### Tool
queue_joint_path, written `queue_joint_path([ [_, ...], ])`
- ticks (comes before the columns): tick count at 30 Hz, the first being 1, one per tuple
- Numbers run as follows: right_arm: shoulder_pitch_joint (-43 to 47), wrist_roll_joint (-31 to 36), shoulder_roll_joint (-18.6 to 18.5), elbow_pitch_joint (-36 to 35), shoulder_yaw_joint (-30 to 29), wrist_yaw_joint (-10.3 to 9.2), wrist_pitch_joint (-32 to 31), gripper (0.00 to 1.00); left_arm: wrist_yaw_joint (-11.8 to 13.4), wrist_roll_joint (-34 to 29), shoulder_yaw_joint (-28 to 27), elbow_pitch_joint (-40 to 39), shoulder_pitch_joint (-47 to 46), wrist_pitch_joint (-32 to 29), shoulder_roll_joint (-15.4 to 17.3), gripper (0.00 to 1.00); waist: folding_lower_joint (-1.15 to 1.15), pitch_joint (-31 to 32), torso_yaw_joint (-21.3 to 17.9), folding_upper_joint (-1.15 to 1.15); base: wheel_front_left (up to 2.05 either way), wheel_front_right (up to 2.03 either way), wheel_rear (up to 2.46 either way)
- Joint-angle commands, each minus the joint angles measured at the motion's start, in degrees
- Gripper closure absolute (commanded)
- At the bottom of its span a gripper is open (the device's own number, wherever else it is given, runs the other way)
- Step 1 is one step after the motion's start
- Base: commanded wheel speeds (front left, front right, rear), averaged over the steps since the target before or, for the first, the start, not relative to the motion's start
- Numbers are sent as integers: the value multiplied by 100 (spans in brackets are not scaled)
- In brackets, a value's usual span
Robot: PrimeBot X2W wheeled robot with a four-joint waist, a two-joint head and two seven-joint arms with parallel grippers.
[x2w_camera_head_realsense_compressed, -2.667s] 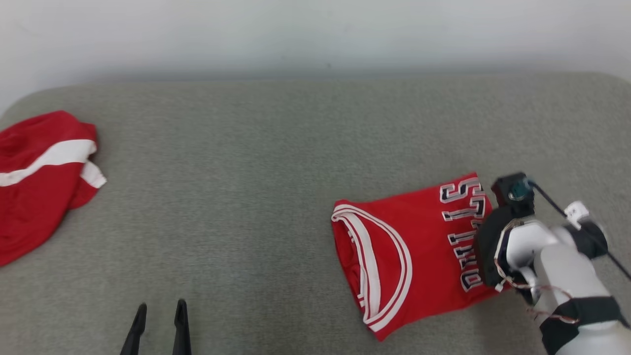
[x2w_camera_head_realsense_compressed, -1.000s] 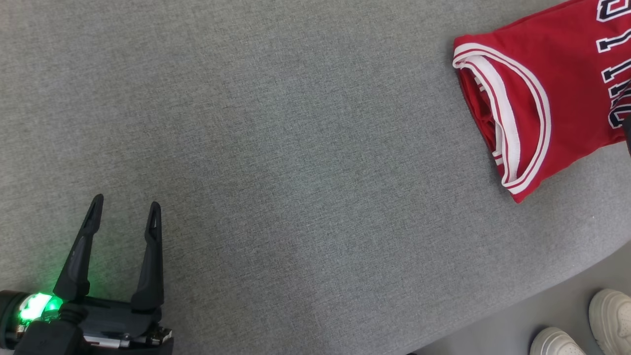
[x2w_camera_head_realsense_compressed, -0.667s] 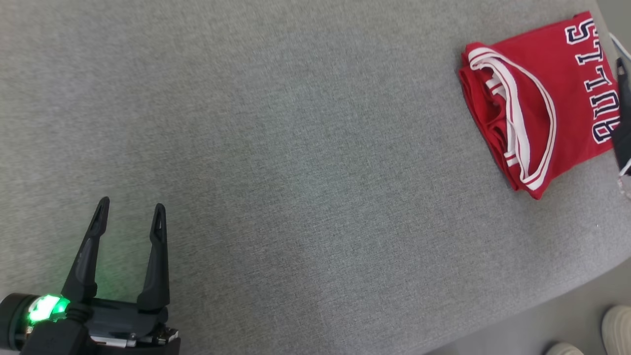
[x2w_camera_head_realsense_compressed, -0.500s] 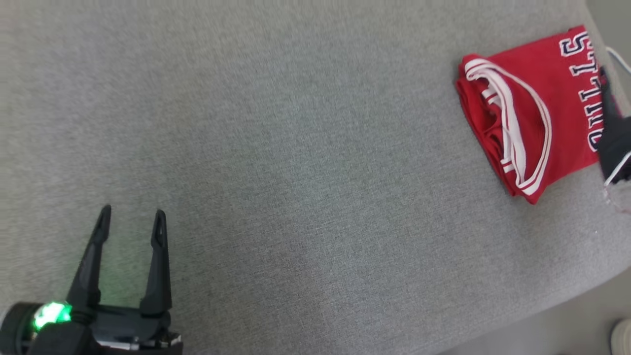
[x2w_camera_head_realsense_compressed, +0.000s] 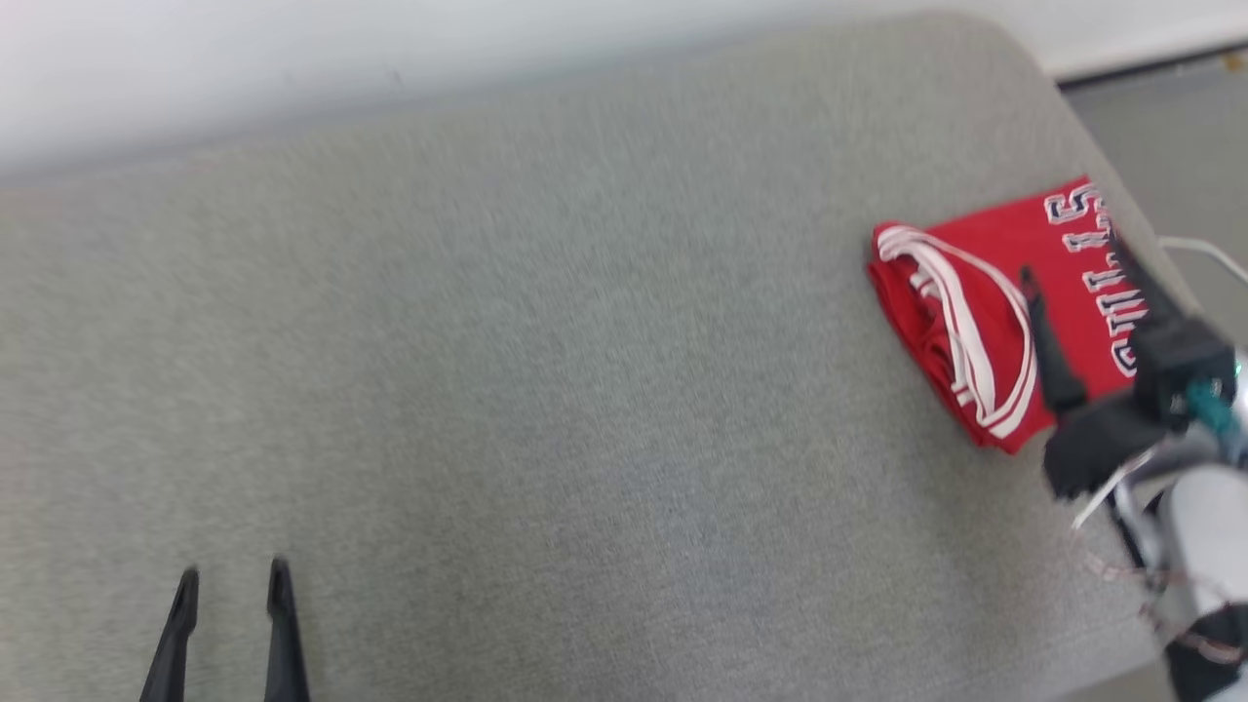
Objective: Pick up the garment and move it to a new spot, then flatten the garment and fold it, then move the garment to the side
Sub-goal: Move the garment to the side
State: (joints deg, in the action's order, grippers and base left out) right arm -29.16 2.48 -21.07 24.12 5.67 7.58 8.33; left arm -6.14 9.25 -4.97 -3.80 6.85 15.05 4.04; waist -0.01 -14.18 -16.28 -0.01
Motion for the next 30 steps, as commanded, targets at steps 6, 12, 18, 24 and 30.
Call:
queue_joint_path([
  [6, 962, -348, 518, -157, -14, -17, 367, 0, 132, 89, -158, 276, 392, 18, -92, 0, 1, 1141, 420, 1, 0, 0, 0],
  [12, 1675, -469, 1065, -1, -28, -17, 541, 0, 180, 108, -164, 468, 569, 17, -117, 0, 1, 1474, 664, 1, 0, 0, 0],
  [18, 2026, -490, 1447, 300, 67, -17, 627, 0, 235, 162, -216, 743, 700, 17, -117, 0, 1, 1729, 822, 1, 0, 0, 0],
  [24, 2333, -541, 1664, 393, 17, -17, 686, 0, 180, 210, -196, 1052, 720, 17, -118, 0, 1, 1883, 976, 1, 0, 0, 0],
  [30, 2609, -552, 1765, 183, -123, -17, 687, 0, 157, 276, -165, 1268, 714, 17, -118, 0, 1, 1941, 1060, 1, 0, 0, 0],
])
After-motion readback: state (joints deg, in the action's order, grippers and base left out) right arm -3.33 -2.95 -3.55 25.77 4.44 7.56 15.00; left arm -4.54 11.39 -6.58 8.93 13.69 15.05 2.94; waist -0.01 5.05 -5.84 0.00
